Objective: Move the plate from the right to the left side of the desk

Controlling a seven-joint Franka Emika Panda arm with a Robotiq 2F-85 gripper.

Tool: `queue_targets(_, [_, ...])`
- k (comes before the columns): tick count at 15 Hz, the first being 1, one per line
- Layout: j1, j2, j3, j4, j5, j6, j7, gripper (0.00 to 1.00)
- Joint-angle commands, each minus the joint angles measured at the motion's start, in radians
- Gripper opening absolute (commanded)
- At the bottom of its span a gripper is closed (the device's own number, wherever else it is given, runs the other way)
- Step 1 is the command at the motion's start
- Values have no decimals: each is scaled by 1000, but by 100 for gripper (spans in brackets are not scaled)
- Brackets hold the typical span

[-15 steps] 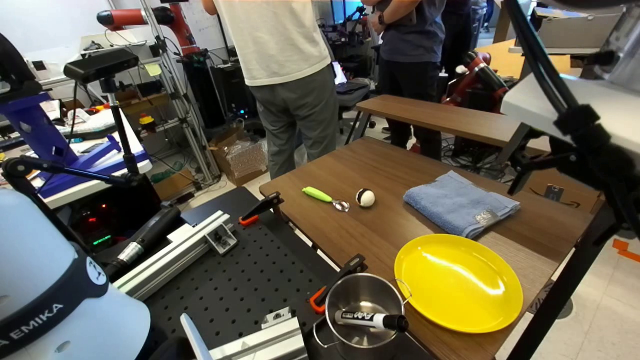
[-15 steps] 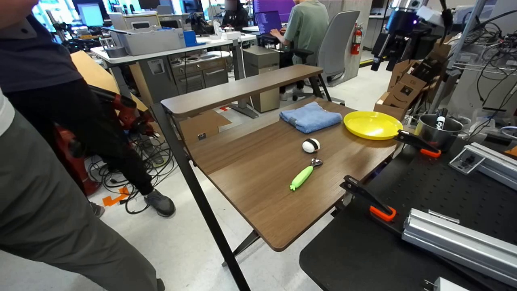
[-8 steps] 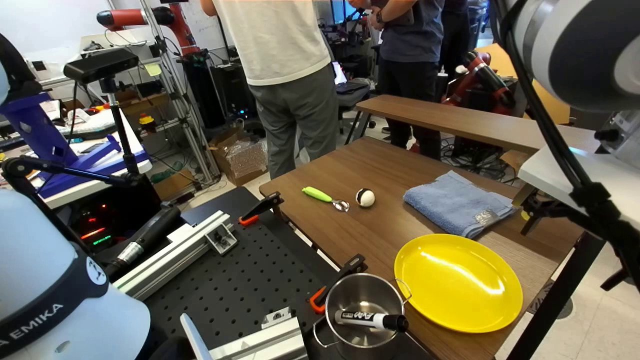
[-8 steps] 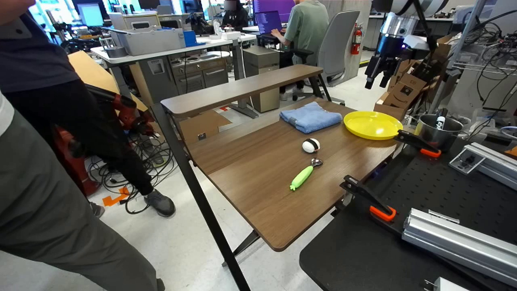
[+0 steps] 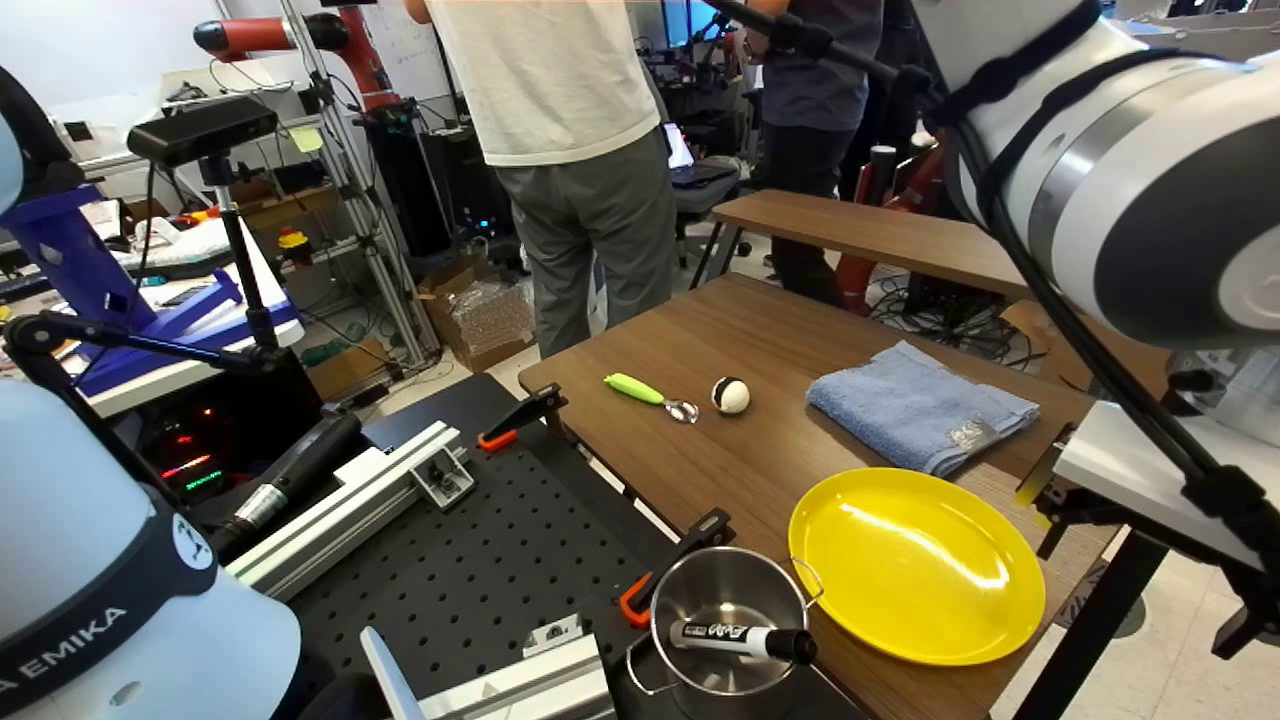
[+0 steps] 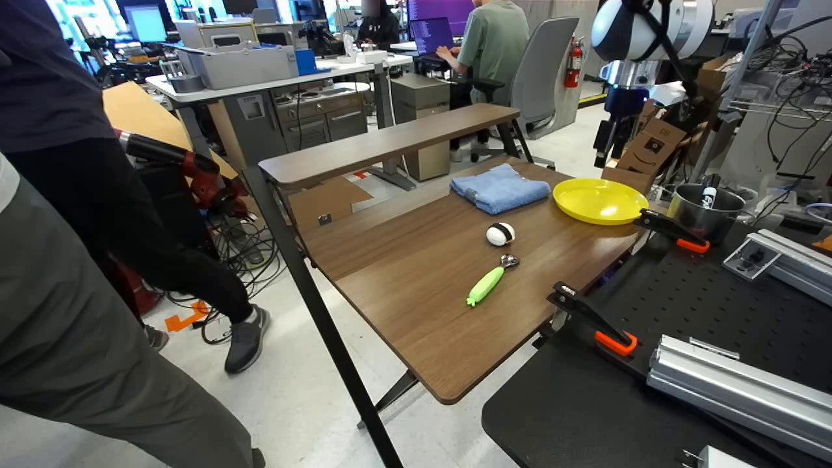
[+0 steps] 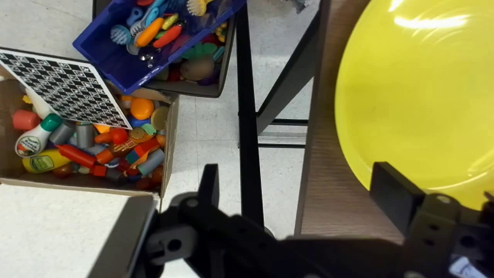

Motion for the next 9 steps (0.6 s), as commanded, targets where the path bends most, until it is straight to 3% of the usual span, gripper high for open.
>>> queue_targets(1, [-35,18,38,-8,-81,77,-86,100])
queue_targets(9, [-63,14,94,-50,-93,101,-214,100])
